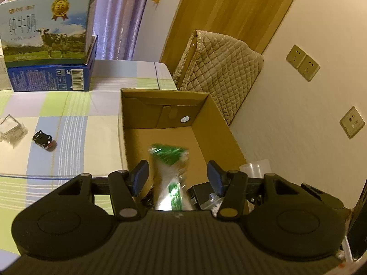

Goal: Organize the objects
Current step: 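Lower the foil bag into the box and open the left tool while the right tool holds the cup above, then lower the clear cup into the box and open the right tool while the left tool withdraws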

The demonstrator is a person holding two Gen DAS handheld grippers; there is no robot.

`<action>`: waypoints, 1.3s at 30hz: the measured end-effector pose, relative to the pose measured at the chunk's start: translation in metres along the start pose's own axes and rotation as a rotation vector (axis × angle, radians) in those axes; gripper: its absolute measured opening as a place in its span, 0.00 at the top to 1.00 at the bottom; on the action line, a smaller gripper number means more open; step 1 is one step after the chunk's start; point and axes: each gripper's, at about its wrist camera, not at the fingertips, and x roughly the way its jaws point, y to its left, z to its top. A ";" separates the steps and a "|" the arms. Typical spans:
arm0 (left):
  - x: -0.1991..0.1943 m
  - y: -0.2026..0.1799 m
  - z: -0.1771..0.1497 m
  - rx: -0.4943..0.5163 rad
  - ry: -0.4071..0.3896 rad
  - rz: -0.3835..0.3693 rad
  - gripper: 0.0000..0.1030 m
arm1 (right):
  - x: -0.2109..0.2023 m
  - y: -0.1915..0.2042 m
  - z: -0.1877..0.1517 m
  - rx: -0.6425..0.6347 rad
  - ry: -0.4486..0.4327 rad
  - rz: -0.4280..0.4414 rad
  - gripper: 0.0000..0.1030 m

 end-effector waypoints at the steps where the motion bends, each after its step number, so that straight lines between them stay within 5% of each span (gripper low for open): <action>1: -0.002 0.003 -0.001 -0.007 -0.001 0.003 0.51 | 0.000 0.001 0.000 0.002 0.000 0.001 0.52; 13: -0.019 0.027 -0.011 -0.034 -0.015 0.017 0.51 | 0.007 0.019 0.010 0.030 -0.023 0.070 0.52; 16: -0.024 0.034 -0.014 -0.040 -0.023 0.026 0.51 | 0.014 0.023 0.010 0.036 -0.015 0.066 0.38; 20: -0.030 0.048 -0.017 -0.058 -0.024 0.044 0.50 | 0.015 0.028 0.007 0.032 -0.008 0.051 0.37; 39: -0.085 0.083 -0.043 -0.062 -0.061 0.079 0.28 | -0.031 0.071 0.000 -0.004 -0.018 0.012 0.37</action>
